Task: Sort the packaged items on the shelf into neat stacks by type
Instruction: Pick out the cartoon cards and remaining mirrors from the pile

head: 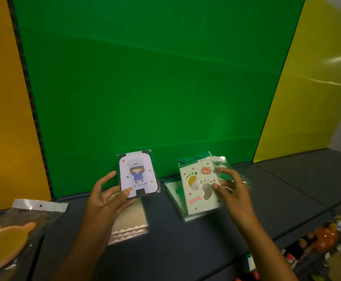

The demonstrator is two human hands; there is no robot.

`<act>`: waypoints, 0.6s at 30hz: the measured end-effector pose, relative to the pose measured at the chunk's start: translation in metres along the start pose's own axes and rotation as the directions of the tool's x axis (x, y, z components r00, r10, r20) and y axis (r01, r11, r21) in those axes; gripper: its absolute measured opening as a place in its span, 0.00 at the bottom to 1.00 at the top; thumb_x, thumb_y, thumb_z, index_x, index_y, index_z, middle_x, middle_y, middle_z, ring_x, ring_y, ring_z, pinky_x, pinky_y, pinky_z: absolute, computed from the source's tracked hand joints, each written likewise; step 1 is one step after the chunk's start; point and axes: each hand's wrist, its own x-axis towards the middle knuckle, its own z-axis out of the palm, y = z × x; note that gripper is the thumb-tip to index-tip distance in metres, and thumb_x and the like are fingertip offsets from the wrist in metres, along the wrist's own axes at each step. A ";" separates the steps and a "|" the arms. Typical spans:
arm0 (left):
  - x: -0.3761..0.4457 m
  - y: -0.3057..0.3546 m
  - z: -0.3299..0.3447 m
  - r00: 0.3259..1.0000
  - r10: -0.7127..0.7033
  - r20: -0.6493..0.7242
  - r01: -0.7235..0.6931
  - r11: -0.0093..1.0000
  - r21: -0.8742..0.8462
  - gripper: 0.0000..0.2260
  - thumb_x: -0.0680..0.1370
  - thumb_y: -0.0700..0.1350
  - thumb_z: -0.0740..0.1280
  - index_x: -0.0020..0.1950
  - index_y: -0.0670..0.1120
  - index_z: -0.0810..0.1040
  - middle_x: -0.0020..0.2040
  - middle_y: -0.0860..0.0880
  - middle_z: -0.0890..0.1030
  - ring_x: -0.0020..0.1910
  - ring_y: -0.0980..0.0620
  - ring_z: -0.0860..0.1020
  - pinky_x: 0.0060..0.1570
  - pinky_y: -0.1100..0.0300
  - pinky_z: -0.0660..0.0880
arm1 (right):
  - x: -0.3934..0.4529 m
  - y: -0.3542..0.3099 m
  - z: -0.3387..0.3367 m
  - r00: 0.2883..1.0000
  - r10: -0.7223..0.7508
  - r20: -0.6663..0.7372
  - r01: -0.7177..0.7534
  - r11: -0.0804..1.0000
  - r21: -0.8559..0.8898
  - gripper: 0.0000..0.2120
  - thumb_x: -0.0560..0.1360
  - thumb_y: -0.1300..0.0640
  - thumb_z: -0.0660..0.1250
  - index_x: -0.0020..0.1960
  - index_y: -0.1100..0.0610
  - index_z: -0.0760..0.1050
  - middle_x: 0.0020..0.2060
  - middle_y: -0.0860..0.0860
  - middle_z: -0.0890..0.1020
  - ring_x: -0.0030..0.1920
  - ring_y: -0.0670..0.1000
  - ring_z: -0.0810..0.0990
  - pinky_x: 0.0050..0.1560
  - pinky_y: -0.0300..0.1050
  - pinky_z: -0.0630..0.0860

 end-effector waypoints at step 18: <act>-0.034 -0.037 0.064 0.940 0.155 -0.303 -0.096 0.975 0.199 0.18 0.73 0.34 0.69 0.60 0.49 0.78 0.51 0.48 0.85 0.48 0.48 0.84 0.40 0.60 0.81 | 0.074 0.070 0.007 0.874 -0.036 0.484 0.337 0.764 -0.551 0.18 0.75 0.44 0.66 0.62 0.47 0.72 0.58 0.49 0.77 0.54 0.49 0.78 0.53 0.45 0.78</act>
